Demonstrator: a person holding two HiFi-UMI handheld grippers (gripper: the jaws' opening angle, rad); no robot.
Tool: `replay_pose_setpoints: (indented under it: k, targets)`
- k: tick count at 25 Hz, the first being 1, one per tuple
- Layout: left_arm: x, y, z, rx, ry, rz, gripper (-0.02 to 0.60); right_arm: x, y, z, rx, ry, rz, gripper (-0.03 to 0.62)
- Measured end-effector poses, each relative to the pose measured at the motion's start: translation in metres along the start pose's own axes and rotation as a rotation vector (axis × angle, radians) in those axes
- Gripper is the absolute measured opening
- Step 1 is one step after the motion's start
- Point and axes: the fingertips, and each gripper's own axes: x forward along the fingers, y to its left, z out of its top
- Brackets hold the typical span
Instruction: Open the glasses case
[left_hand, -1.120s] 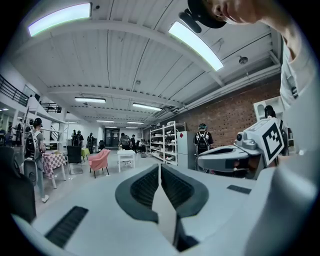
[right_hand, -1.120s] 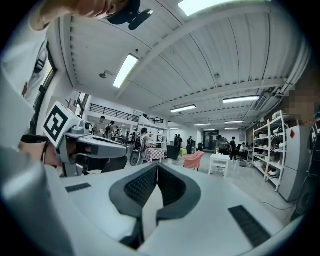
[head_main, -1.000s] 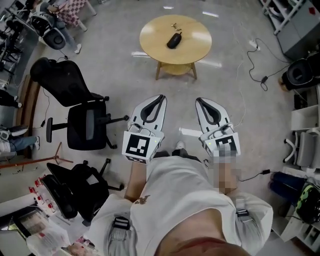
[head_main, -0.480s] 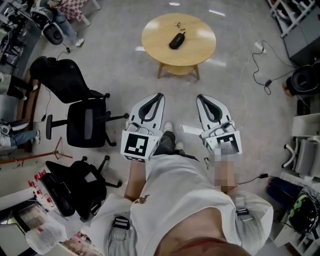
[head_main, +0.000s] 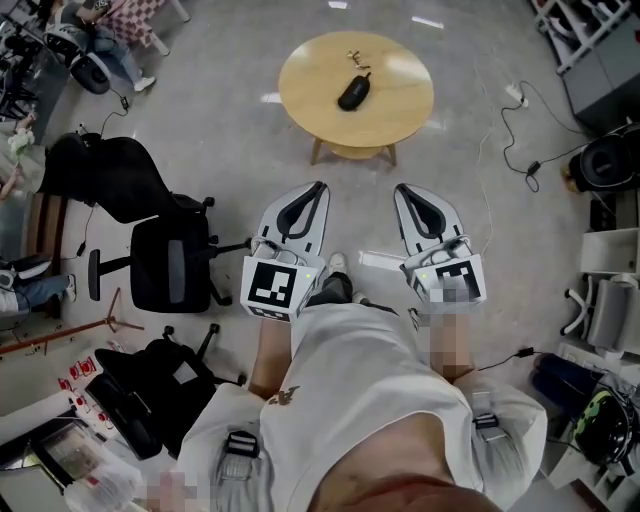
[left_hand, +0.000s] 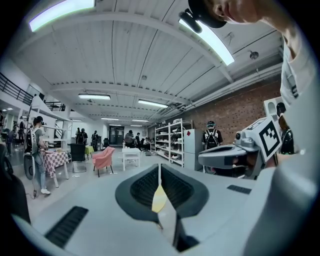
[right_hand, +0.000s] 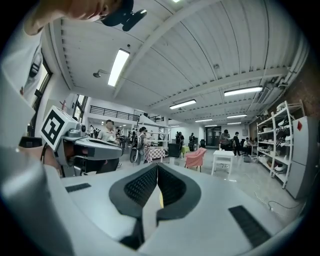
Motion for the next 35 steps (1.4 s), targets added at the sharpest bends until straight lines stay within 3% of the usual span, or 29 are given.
replay_pose_setpoints:
  k: [15,27,35]
  targets:
    - [0.055,0.089,0.000,-0.015,-0.008,-0.050,0.031,0.086,-0.024,0.008,-0.024,0.026,-0.090,0.021]
    - [0.116,0.098,-0.002,-0.009,0.009,-0.085,0.031,0.119,-0.067,0.007,-0.012,0.028,-0.102,0.021]
    - [0.173,0.106,-0.004,-0.009,0.028,-0.053,0.031,0.154,-0.115,-0.004,0.013,0.028,-0.051,0.020]
